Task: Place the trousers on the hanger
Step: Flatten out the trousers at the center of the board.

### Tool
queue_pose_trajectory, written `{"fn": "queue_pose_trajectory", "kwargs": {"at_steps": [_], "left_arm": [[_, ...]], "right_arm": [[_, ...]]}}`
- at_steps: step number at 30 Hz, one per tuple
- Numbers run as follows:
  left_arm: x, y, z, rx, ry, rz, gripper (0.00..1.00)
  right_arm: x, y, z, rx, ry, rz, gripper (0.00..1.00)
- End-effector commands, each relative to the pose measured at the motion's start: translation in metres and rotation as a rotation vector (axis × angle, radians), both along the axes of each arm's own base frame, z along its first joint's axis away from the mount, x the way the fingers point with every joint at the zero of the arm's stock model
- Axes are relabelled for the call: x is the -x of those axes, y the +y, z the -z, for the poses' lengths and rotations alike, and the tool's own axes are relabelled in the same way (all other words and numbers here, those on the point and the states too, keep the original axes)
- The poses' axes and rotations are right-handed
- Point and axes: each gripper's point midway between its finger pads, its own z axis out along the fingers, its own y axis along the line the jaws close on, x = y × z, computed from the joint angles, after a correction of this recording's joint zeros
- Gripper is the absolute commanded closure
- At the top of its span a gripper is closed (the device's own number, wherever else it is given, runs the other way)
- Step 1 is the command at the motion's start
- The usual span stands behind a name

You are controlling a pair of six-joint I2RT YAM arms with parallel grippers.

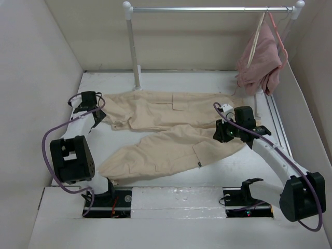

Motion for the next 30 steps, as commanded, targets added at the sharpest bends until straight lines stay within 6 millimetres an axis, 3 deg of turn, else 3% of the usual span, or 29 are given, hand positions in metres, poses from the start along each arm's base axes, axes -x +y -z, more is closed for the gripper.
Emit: {"fn": "queue_pose_trajectory", "kwargs": {"at_steps": [1,5,7,12,15,16,17,19,22,23,25,26,28,29,30], "left_arm": [[-0.033,0.005,0.0,0.16,-0.15,-0.085,0.32],[-0.061,-0.016,0.021,0.33,-0.182,-0.053,0.38],[-0.07,-0.018,0.034,0.357,-0.175,-0.061,0.38],[-0.091,-0.018,0.044,0.379,-0.178,-0.044,0.42],[-0.09,-0.013,0.056,0.367,-0.132,-0.076,0.72],[-0.089,-0.012,0.06,0.363,-0.118,-0.083,0.9],[-0.091,-0.008,0.057,0.343,-0.118,-0.094,1.0],[-0.087,0.001,0.061,0.323,-0.076,-0.116,1.0],[-0.093,0.03,0.043,0.252,-0.071,-0.163,1.0],[-0.102,0.051,0.024,0.206,-0.109,-0.189,1.0],[-0.105,0.072,0.007,0.149,-0.107,-0.209,1.0],[-0.121,0.089,-0.022,0.077,-0.16,-0.223,1.0],[-0.127,0.112,-0.036,-0.006,-0.144,-0.247,1.0],[-0.14,0.126,-0.064,-0.079,-0.178,-0.242,1.0],[-0.144,0.131,-0.057,-0.096,-0.141,-0.233,1.0]], "right_arm": [[-0.014,0.007,-0.022,-0.034,-0.084,-0.024,0.75],[-0.011,0.004,-0.019,-0.025,-0.075,-0.018,0.75],[-0.009,0.004,-0.017,-0.021,-0.07,-0.021,0.75],[-0.006,0.003,-0.014,-0.016,-0.057,-0.019,0.75],[-0.005,0.002,-0.011,-0.013,-0.046,-0.013,0.75],[-0.005,0.002,-0.012,-0.012,-0.048,-0.012,0.75],[-0.006,0.0,-0.012,-0.006,-0.05,-0.005,0.75],[-0.007,-0.001,-0.015,0.0,-0.054,0.001,0.75],[-0.009,-0.004,-0.018,0.014,-0.057,0.02,0.75],[-0.01,-0.006,-0.019,0.023,-0.058,0.03,0.75],[-0.009,-0.009,-0.018,0.032,-0.049,0.045,0.75],[-0.009,-0.011,-0.019,0.039,-0.053,0.057,0.75],[-0.007,-0.014,-0.02,0.047,-0.05,0.072,0.76],[-0.007,-0.015,-0.022,0.048,-0.051,0.082,0.75],[-0.006,-0.016,-0.022,0.051,-0.049,0.088,0.75]]}}
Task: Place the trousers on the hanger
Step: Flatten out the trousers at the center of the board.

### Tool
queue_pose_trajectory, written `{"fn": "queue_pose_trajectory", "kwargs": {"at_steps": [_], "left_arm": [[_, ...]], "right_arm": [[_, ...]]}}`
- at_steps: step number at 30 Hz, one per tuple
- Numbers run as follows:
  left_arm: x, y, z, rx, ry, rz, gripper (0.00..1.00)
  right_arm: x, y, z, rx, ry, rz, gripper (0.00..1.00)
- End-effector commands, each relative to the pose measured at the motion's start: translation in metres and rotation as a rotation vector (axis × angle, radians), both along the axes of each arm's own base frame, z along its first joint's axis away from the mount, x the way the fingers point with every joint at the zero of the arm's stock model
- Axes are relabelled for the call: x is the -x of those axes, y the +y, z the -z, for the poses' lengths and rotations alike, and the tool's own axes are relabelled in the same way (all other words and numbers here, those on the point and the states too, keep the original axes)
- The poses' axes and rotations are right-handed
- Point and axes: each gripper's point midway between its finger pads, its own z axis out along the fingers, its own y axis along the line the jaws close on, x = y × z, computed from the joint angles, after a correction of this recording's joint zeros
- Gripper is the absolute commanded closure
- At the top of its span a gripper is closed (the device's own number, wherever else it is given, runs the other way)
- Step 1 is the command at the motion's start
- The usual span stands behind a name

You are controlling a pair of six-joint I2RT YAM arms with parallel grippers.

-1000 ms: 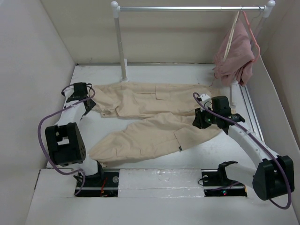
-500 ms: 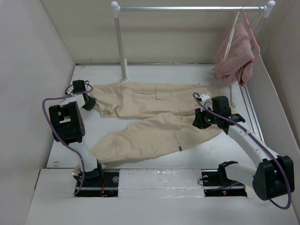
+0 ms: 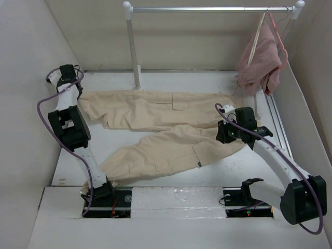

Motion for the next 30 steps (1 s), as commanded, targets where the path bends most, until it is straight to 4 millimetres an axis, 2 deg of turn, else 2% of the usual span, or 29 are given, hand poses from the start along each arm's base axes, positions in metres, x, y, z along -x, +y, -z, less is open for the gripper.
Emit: {"fn": "queue_pose_trajectory", "kwargs": {"at_steps": [1,2,3,4,5,6,7,8,9,10,11,12,13,14,15,16,17,18,19,20,21,22,23,24,25,27,28,29,30], "left_arm": [[-0.005,0.04,-0.04,-0.19,0.06,-0.036,1.0],[-0.014,0.046,-0.06,-0.221,0.038,-0.029,0.92],[-0.017,0.043,-0.041,-0.198,0.107,0.023,0.59],[-0.021,0.045,-0.049,-0.208,0.087,0.019,0.58],[-0.015,0.045,-0.041,-0.199,0.117,0.001,0.49],[-0.012,0.043,-0.038,-0.19,0.126,0.0,0.42],[-0.006,0.038,-0.027,-0.173,0.143,0.016,0.3],[-0.003,0.038,-0.027,-0.177,0.145,0.015,0.27],[-0.002,0.038,-0.042,-0.184,0.105,0.0,0.27],[0.002,0.031,-0.037,-0.165,0.101,0.025,0.27],[-0.002,0.031,-0.044,-0.176,0.07,0.037,0.27],[-0.002,0.024,-0.06,-0.193,0.044,0.047,0.27],[-0.008,0.001,-0.069,-0.198,0.025,0.107,0.29],[-0.008,0.001,-0.069,-0.198,0.025,0.108,0.29],[-0.009,-0.01,-0.082,-0.19,-0.012,0.119,0.29],[-0.008,-0.03,-0.073,-0.146,-0.013,0.169,0.32],[-0.015,-0.069,-0.073,-0.124,-0.033,0.256,0.33],[-0.019,-0.095,-0.093,-0.132,-0.109,0.313,0.33],[-0.01,-0.125,-0.077,-0.118,-0.085,0.384,0.36],[-0.008,-0.155,-0.076,-0.111,-0.1,0.448,0.38],[-0.006,-0.216,-0.089,-0.103,-0.161,0.578,0.38],[0.009,-0.247,-0.07,-0.061,-0.134,0.643,0.39],[0.019,-0.275,-0.065,-0.033,-0.136,0.697,0.39],[0.033,-0.322,-0.07,-0.003,-0.172,0.802,0.4],[0.05,-0.348,-0.054,0.041,-0.151,0.87,0.41],[0.072,-0.39,-0.049,0.075,-0.156,0.971,0.41],[0.093,-0.422,-0.046,0.068,-0.135,1.052,0.41],[0.104,-0.437,-0.044,0.064,-0.123,1.088,0.41],[0.116,-0.45,-0.041,0.059,-0.108,1.127,0.41]], "right_arm": [[-0.011,-0.004,-0.027,0.001,-0.067,0.042,0.74],[-0.012,-0.007,-0.028,0.004,-0.069,0.054,0.73],[-0.014,-0.009,-0.031,0.01,-0.072,0.061,0.64],[-0.014,-0.009,-0.031,0.009,-0.072,0.062,0.64],[-0.016,-0.01,-0.032,0.014,-0.077,0.076,0.57],[-0.019,-0.013,-0.032,0.015,-0.079,0.093,0.53],[-0.021,-0.015,-0.034,0.018,-0.085,0.11,0.49],[-0.024,-0.018,-0.036,0.02,-0.095,0.127,0.44],[-0.027,-0.024,-0.038,0.02,-0.098,0.153,0.43],[-0.03,-0.029,-0.041,0.021,-0.108,0.174,0.42],[-0.036,-0.037,-0.045,0.014,-0.12,0.213,0.41],[-0.04,-0.041,-0.05,0.007,-0.135,0.232,0.41],[-0.049,-0.049,-0.062,-0.016,-0.161,0.28,0.61],[-0.049,-0.05,-0.062,-0.017,-0.162,0.28,0.61],[-0.054,-0.061,-0.066,-0.022,-0.175,0.325,0.78],[-0.057,-0.066,-0.072,-0.049,-0.188,0.37,0.92],[-0.063,-0.073,-0.076,-0.056,-0.219,0.401,1.0],[-0.067,-0.087,-0.079,-0.065,-0.234,0.453,1.0],[-0.069,-0.092,-0.081,-0.083,-0.238,0.48,1.0],[-0.072,-0.098,-0.08,-0.092,-0.233,0.504,0.93],[-0.075,-0.106,-0.081,-0.091,-0.231,0.53,0.83],[-0.076,-0.12,-0.077,-0.094,-0.218,0.588,0.69],[-0.081,-0.127,-0.07,-0.107,-0.202,0.612,0.49],[-0.08,-0.134,-0.06,-0.121,-0.18,0.635,0.43],[-0.079,-0.151,-0.054,-0.138,-0.165,0.704,0.37],[-0.075,-0.173,-0.04,-0.151,-0.141,0.792,0.31],[-0.067,-0.182,-0.028,-0.154,-0.109,0.847,0.29],[-0.056,-0.203,-0.02,-0.15,-0.089,0.928,0.29],[-0.05,-0.21,-0.017,-0.155,-0.08,0.961,0.28]]}}
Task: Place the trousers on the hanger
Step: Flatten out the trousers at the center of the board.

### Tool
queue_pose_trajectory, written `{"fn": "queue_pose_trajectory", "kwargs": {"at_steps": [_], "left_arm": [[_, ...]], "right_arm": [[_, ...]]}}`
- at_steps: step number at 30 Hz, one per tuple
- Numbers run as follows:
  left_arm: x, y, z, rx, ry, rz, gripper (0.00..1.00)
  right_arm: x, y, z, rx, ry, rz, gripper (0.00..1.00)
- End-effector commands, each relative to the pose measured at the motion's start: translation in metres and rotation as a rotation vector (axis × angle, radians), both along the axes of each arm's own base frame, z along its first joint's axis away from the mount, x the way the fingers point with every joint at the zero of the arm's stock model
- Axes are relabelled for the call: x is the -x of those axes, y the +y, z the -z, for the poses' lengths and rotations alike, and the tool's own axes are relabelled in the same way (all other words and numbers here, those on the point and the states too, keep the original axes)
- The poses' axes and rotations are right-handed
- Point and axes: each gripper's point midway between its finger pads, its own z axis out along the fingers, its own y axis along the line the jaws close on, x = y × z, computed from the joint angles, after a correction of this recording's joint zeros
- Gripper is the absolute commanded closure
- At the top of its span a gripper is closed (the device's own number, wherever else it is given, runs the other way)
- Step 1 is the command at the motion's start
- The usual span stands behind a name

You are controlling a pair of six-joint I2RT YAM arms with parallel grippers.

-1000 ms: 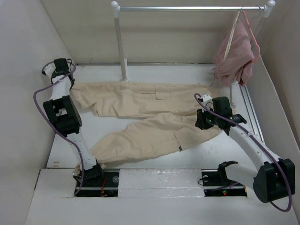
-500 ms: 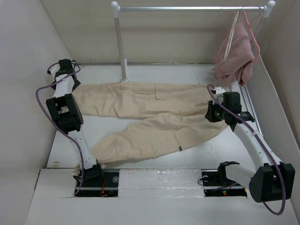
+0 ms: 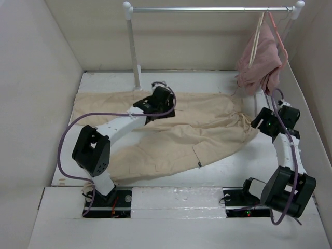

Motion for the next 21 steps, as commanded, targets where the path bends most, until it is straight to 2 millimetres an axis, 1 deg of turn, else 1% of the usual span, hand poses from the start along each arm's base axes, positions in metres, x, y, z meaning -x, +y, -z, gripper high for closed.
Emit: {"fn": "queue_pose_trajectory", "kwargs": {"at_steps": [1,2,3,4,5,6,8,9,10,11,12,13,14,15,16,17,18,19,20,21], "left_arm": [[0.038,-0.036,0.004,0.004,0.019,0.098,0.41],[0.048,-0.045,0.005,0.003,0.018,0.128,0.41],[0.054,-0.054,0.007,0.006,0.013,0.152,0.41],[0.063,-0.058,0.014,-0.009,0.027,0.166,0.41],[0.072,-0.061,0.026,0.011,0.065,0.183,0.41],[0.072,-0.061,0.026,0.011,0.065,0.183,0.41],[0.074,-0.061,0.026,0.02,0.06,0.193,0.41],[0.075,-0.058,0.028,0.011,0.059,0.196,0.41],[0.076,-0.055,0.027,0.002,0.055,0.197,0.41],[0.075,-0.052,0.026,-0.011,0.047,0.189,0.41],[0.076,-0.05,0.026,-0.017,0.044,0.196,0.41],[0.071,-0.041,0.023,-0.018,0.042,0.175,0.41],[0.07,-0.038,0.022,-0.009,0.045,0.171,0.41],[0.07,-0.033,0.023,-0.006,0.054,0.168,0.41],[0.068,-0.03,0.017,0.003,0.041,0.162,0.41],[0.066,-0.026,0.015,0.002,0.031,0.154,0.41],[0.062,-0.019,0.014,-0.003,0.025,0.14,0.41],[0.05,-0.007,0.009,-0.009,0.016,0.109,0.4],[0.05,-0.007,0.009,-0.009,0.016,0.109,0.4],[0.047,-0.002,0.009,-0.009,0.021,0.097,0.4]], "right_arm": [[0.015,-0.028,0.013,-0.05,0.007,0.155,0.27],[0.021,-0.036,0.017,-0.033,0.023,0.198,0.24],[0.022,-0.037,0.02,-0.03,0.023,0.208,0.23],[0.02,-0.037,0.023,-0.031,0.016,0.211,0.21],[0.016,-0.037,0.044,-0.059,0.033,0.192,0.19],[0.015,-0.034,0.043,-0.07,0.029,0.18,0.19],[-0.004,-0.029,0.046,-0.104,-0.027,0.116,0.19],[-0.01,-0.019,0.063,-0.176,0.003,0.076,0.19],[-0.019,-0.017,0.062,-0.199,-0.014,0.044,0.21],[-0.023,-0.013,0.067,-0.226,-0.019,0.02,0.24],[-0.023,-0.011,0.076,-0.261,0.007,0.034,0.41],[-0.022,-0.013,0.078,-0.26,0.013,0.055,0.52],[-0.022,-0.016,0.08,-0.248,0.001,0.072,0.58],[-0.018,-0.025,0.081,-0.24,-0.002,0.126,0.84],[-0.014,-0.029,0.074,-0.23,-0.018,0.152,0.92],[-0.006,-0.031,0.075,-0.23,-0.014,0.177,0.97],[0.0,-0.041,0.072,-0.21,-0.019,0.234,1.0],[0.017,-0.049,0.057,-0.173,-0.032,0.296,1.0],[0.019,-0.053,0.058,-0.157,-0.027,0.316,1.0],[0.033,-0.058,0.058,-0.156,0.004,0.365,1.0]]}}
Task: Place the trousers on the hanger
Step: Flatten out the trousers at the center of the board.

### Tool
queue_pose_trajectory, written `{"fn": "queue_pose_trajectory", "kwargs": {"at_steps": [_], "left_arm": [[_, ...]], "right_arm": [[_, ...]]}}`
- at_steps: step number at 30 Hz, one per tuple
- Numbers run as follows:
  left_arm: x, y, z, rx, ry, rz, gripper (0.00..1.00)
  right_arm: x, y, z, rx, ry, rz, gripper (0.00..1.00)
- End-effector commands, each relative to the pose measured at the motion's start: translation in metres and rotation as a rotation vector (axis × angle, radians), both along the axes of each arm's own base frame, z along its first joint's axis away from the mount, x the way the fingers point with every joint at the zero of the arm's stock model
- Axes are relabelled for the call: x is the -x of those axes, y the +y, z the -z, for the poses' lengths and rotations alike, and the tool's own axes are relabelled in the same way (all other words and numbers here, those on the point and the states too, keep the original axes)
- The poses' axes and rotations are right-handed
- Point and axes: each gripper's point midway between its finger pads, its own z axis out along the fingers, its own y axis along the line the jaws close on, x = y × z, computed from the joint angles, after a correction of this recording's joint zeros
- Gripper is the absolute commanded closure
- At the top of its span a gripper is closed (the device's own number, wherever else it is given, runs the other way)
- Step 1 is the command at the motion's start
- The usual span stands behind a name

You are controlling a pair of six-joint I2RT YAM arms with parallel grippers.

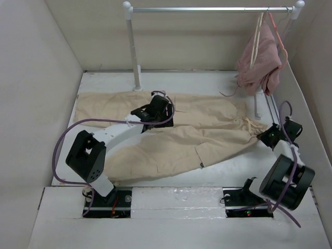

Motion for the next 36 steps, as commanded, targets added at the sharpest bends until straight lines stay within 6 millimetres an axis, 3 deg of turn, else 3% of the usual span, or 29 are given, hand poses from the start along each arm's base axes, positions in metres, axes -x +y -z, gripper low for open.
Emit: {"fn": "queue_pose_trajectory", "kwargs": {"at_steps": [1,3,4,5,7,8,9,10,11,12,14,15,16,17,19,20,21,23,24,27,28,29,30,31,32,33,34,35,36], "left_arm": [[-0.017,0.016,-0.026,0.031,-0.051,-0.029,0.38],[-0.031,0.03,-0.024,0.041,-0.048,-0.069,0.36],[-0.036,0.036,-0.024,0.047,-0.046,-0.086,0.35],[-0.043,0.047,-0.021,0.052,-0.034,-0.115,0.34],[-0.049,0.055,-0.017,0.076,-0.013,-0.136,0.32],[-0.052,0.067,-0.012,0.082,0.002,-0.164,0.31],[-0.055,0.074,-0.013,0.083,0.0,-0.182,0.31],[-0.056,0.081,-0.011,0.084,0.008,-0.203,0.31],[-0.055,0.09,-0.007,0.086,0.019,-0.233,0.31],[-0.06,0.107,-0.012,0.096,0.005,-0.285,0.31],[-0.058,0.127,-0.006,0.115,0.016,-0.366,0.31],[-0.059,0.136,-0.01,0.14,0.008,-0.402,0.31],[-0.062,0.155,-0.009,0.161,0.016,-0.459,0.31],[-0.058,0.165,-0.003,0.17,0.033,-0.492,0.31],[-0.058,0.19,-0.006,0.185,0.029,-0.591,0.31],[-0.053,0.199,-0.003,0.177,0.033,-0.623,0.31],[-0.048,0.206,-0.007,0.168,0.023,-0.646,0.31],[-0.036,0.223,-0.004,0.118,0.032,-0.709,0.32],[-0.023,0.232,-0.003,0.099,0.062,-0.752,0.33],[0.014,0.246,0.015,0.078,0.189,-0.817,0.35],[0.025,0.241,0.021,0.09,0.243,-0.811,0.36],[0.029,0.242,0.025,0.094,0.256,-0.825,0.36],[0.055,0.242,0.035,0.054,0.366,-0.833,0.36],[0.063,0.245,0.038,0.026,0.39,-0.851,0.36],[0.067,0.248,0.036,0.013,0.402,-0.882,0.37],[0.071,0.252,0.03,0.0,0.388,-0.898,0.38],[0.065,0.25,0.018,0.031,0.35,-0.889,0.39],[0.055,0.247,-0.01,0.099,0.242,-0.878,0.4],[0.048,0.247,-0.031,0.144,0.162,-0.872,0.4]], "right_arm": [[0.021,-0.032,-0.037,0.121,-0.044,0.168,1.0],[0.045,-0.037,-0.035,0.137,0.011,0.234,1.0],[0.051,-0.036,-0.044,0.16,-0.003,0.25,1.0],[0.067,-0.038,-0.035,0.164,0.058,0.285,0.99],[0.079,-0.037,-0.028,0.172,0.118,0.293,0.93],[0.09,-0.039,-0.023,0.18,0.154,0.3,0.75],[0.089,-0.039,-0.024,0.182,0.152,0.3,0.75],[0.091,-0.039,-0.026,0.19,0.155,0.298,0.61],[0.093,-0.039,-0.03,0.205,0.161,0.283,0.31],[0.091,-0.039,-0.037,0.208,0.154,0.264,0.22],[0.076,-0.04,-0.071,0.247,0.092,0.203,0.1],[0.066,-0.036,-0.087,0.267,0.046,0.162,0.09],[0.048,-0.034,-0.117,0.306,-0.03,0.107,0.09],[0.035,-0.01,-0.129,0.309,-0.063,-0.014,0.11],[0.02,0.017,-0.153,0.342,-0.124,-0.14,0.18],[0.01,0.034,-0.167,0.364,-0.18,-0.213,0.35],[0.003,0.073,-0.172,0.359,-0.218,-0.35,0.45],[0.002,0.114,-0.17,0.365,-0.238,-0.515,0.7],[0.007,0.152,-0.164,0.351,-0.248,-0.655,0.73],[0.019,0.204,-0.144,0.34,-0.219,-0.877,0.72],[0.031,0.236,-0.14,0.338,-0.233,-0.991,0.7],[0.031,0.254,-0.142,0.365,-0.283,-1.062,0.64],[0.038,0.274,-0.137,0.353,-0.311,-1.132,0.6],[0.056,0.311,-0.139,0.316,-0.37,-1.263,0.56],[0.062,0.345,-0.14,0.26,-0.435,-1.375,0.48],[0.072,0.367,-0.137,0.23,-0.455,-1.46,0.44],[0.079,0.392,-0.147,0.209,-0.505,-1.537,0.4],[0.104,0.426,-0.153,0.19,-0.57,-1.677,0.35],[0.107,0.447,-0.134,0.19,-0.527,-1.75,0.34]]}}
